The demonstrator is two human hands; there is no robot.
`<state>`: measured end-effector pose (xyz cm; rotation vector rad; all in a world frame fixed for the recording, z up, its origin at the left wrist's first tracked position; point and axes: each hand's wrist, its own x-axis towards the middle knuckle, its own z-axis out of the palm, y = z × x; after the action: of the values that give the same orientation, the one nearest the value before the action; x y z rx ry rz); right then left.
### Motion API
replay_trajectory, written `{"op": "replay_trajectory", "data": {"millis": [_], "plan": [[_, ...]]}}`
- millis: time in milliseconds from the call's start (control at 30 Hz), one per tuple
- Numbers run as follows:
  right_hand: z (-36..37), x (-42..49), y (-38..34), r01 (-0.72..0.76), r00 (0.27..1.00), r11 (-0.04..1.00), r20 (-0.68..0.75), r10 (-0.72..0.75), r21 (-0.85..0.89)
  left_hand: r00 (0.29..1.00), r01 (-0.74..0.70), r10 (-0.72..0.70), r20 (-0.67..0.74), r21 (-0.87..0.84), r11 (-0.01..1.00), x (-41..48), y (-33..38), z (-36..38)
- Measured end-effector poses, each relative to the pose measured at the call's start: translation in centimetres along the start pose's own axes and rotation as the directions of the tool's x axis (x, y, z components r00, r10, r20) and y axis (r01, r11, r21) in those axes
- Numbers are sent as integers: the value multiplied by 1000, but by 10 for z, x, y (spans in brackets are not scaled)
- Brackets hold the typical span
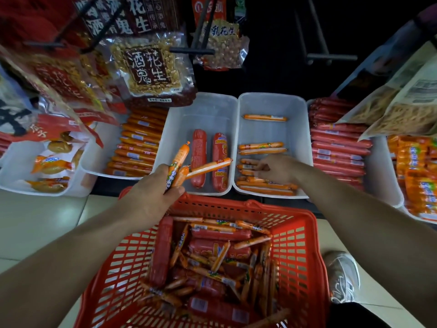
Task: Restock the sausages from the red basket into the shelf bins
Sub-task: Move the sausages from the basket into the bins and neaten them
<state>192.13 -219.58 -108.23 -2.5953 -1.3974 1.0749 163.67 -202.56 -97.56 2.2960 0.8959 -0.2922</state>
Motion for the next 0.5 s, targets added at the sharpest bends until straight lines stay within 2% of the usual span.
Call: {"op": "replay_trajectory", "data": {"millis": [100, 200, 367, 500], "plan": [[-5, -12, 9, -3, 999, 1000, -47, 2, -19, 1000, -4, 4, 6, 15, 1000, 1, 2, 1], [-9, -26, 21, -16, 982, 999, -187, 23, 40, 1000, -17, 17, 24, 26, 1000, 2, 7, 4], [-5, -49, 48, 23, 877, 995, -480, 28, 100, 995, -44, 36, 95, 86, 995, 5, 35, 13], [12, -71, 64, -50, 815, 991, -569, 110, 120, 987, -106, 87, 134, 138, 985, 30, 75, 30]]}}
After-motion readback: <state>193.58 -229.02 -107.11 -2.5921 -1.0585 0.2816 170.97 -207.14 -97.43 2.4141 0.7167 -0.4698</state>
